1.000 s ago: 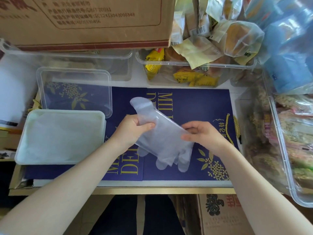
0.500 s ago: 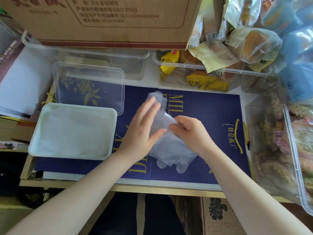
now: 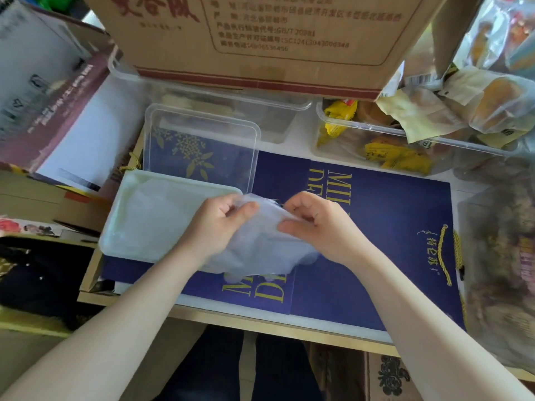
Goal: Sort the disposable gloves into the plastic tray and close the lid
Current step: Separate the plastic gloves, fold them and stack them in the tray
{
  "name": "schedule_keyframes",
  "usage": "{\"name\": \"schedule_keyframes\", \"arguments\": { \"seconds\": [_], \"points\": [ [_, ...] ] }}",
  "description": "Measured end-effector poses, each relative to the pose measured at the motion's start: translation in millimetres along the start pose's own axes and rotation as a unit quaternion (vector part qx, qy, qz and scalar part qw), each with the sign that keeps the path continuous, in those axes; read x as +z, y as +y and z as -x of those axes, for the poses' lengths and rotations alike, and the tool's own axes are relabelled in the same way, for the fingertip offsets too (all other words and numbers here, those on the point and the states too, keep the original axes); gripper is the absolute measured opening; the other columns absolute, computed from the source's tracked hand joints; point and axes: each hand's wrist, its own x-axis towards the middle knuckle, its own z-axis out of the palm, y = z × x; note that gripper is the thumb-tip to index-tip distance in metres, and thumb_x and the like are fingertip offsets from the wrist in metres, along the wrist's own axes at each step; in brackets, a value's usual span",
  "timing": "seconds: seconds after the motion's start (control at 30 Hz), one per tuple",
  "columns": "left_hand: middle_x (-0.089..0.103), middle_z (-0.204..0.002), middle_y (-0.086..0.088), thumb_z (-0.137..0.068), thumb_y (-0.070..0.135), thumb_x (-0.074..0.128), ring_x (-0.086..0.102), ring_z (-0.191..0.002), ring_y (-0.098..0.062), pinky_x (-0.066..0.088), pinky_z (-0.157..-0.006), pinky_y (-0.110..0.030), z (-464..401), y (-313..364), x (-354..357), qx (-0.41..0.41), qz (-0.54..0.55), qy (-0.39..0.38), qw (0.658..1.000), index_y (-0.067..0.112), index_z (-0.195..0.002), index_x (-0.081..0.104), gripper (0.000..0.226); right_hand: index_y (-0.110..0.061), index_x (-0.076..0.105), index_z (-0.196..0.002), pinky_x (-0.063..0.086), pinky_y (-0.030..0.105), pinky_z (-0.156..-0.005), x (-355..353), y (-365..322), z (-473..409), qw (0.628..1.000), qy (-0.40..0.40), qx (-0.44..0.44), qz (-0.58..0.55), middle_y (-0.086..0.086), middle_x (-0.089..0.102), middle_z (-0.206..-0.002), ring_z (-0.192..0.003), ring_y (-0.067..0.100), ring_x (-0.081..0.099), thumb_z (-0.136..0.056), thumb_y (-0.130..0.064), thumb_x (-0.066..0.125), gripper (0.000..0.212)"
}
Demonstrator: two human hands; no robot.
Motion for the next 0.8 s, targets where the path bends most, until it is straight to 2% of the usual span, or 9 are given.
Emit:
{"name": "schedule_keyframes", "arguments": {
  "seconds": [0.07,0.17,0.23,0.3,0.4,0.5,0.57,0.67,0.8],
  "points": [
    [0.069,-0.073,0.005,-0.084,0.034,0.062,0.059,-0.074,-0.008,0.045,-0.07,-0.026,2.1,-3.5,-29.5,-0.045,0.013,0.061,0.997,0.021,-0.077,0.068,0.016,-0.024,0.061,-0.083,0.038,0.018,-0.053,7.4,-5.7,-7.9,0.999,-0.03,0.027,-0.02,-0.007,0.062,-0.071,-0.059,0.005,0.049,-0.081,-0.021,0.069,0.009],
    [0.06,-0.08,0.012,-0.095,0.036,0.046,0.054,-0.078,-0.003,0.039,-0.068,-0.015,4.8,-6.8,-73.9,-0.099,-0.073,0.122,0.985,0.021,-0.084,0.064,0.025,-0.02,0.058,-0.069,0.036,0.025,-0.052,32.5,-15.9,-18.2,0.986,-0.023,0.063,-0.154,0.001,0.054,-0.062,-0.056,0.01,0.046,-0.081,-0.018,0.069,0.017],
    [0.058,-0.081,0.006,-0.097,0.042,0.037,0.054,-0.083,-0.015,0.036,-0.065,-0.024,3.3,-9.2,-97.1,-0.127,-0.171,0.13,0.968,0.016,-0.089,0.065,0.039,-0.018,0.056,-0.069,0.043,0.033,-0.057,56.6,-25.5,-27.2,0.969,0.007,0.092,-0.23,0.004,0.057,-0.066,-0.06,0.017,0.053,-0.084,-0.014,0.065,0.018],
    [0.058,-0.09,-0.003,-0.099,0.042,0.033,0.055,-0.098,-0.027,0.033,-0.073,-0.027,-0.3,-14.0,-114.1,-0.125,-0.259,0.132,0.949,0.006,-0.107,0.064,0.048,-0.013,0.053,-0.075,0.051,0.036,-0.055,79.9,-37.4,-37.0,0.967,0.022,0.117,-0.224,0.007,0.06,-0.069,-0.057,0.021,0.062,-0.089,-0.01,0.058,0.015],
    [0.06,-0.088,-0.012,-0.097,0.04,0.041,0.059,-0.095,-0.035,0.041,-0.072,-0.035,-4.3,-24.7,-128.8,-0.061,-0.405,0.15,0.9,0.007,-0.117,0.057,0.042,-0.012,0.051,-0.083,0.054,0.037,-0.053,103.9,-48.1,-50.7,0.992,0.06,0.101,-0.053,0.011,0.066,-0.076,-0.058,0.026,0.068,-0.092,-0.017,0.048,0.011],
    [0.062,-0.098,-0.019,-0.083,0.021,0.066,0.06,-0.083,-0.038,0.049,-0.066,-0.041,-0.8,-40.6,-140.1,0.064,-0.568,0.154,0.806,0.006,-0.123,0.051,0.045,-0.01,0.049,-0.089,0.049,0.037,-0.058,114.4,-52.7,-56.3,0.985,0.097,0.075,0.12,0.016,0.063,-0.079,-0.067,0.036,0.06,-0.092,-0.023,0.043,0.015],
    [0.058,-0.11,-0.021,-0.077,0.01,0.067,0.054,-0.09,-0.038,0.048,-0.069,-0.043,4.2,-53.6,-142.9,0.182,-0.615,0.165,0.749,0.004,-0.119,0.056,0.043,-0.009,0.045,-0.09,0.038,0.034,-0.057,117.6,-56.6,-57.2,0.976,0.106,0.071,0.178,0.017,0.061,-0.082,-0.066,0.035,0.049,-0.094,-0.021,0.041,0.014],
    [0.054,-0.122,-0.021,-0.085,0.011,0.048,0.046,-0.108,-0.035,0.05,-0.081,-0.046,13.4,-70.6,-140.8,0.309,-0.59,0.077,0.742,0.002,-0.114,0.057,0.031,-0.006,0.044,-0.098,0.034,0.033,-0.058,122.5,-63.3,-55.2,0.972,0.11,0.086,0.191,0.019,0.059,-0.086,-0.069,0.035,0.046,-0.097,-0.019,0.038,0.014],
    [0.048,-0.138,-0.017,-0.09,0.056,0.032,0.037,-0.128,-0.028,0.026,-0.106,-0.038,25.6,-86.7,-139.5,0.269,-0.594,-0.063,0.756,0.003,-0.128,0.048,0.067,-0.007,0.043,-0.111,0.042,0.037,-0.065,132.3,-67.4,-54.9,0.967,0.112,0.133,0.187,0.02,0.061,-0.097,-0.087,0.042,0.057,-0.097,-0.016,0.037,0.017]
  ]
}}
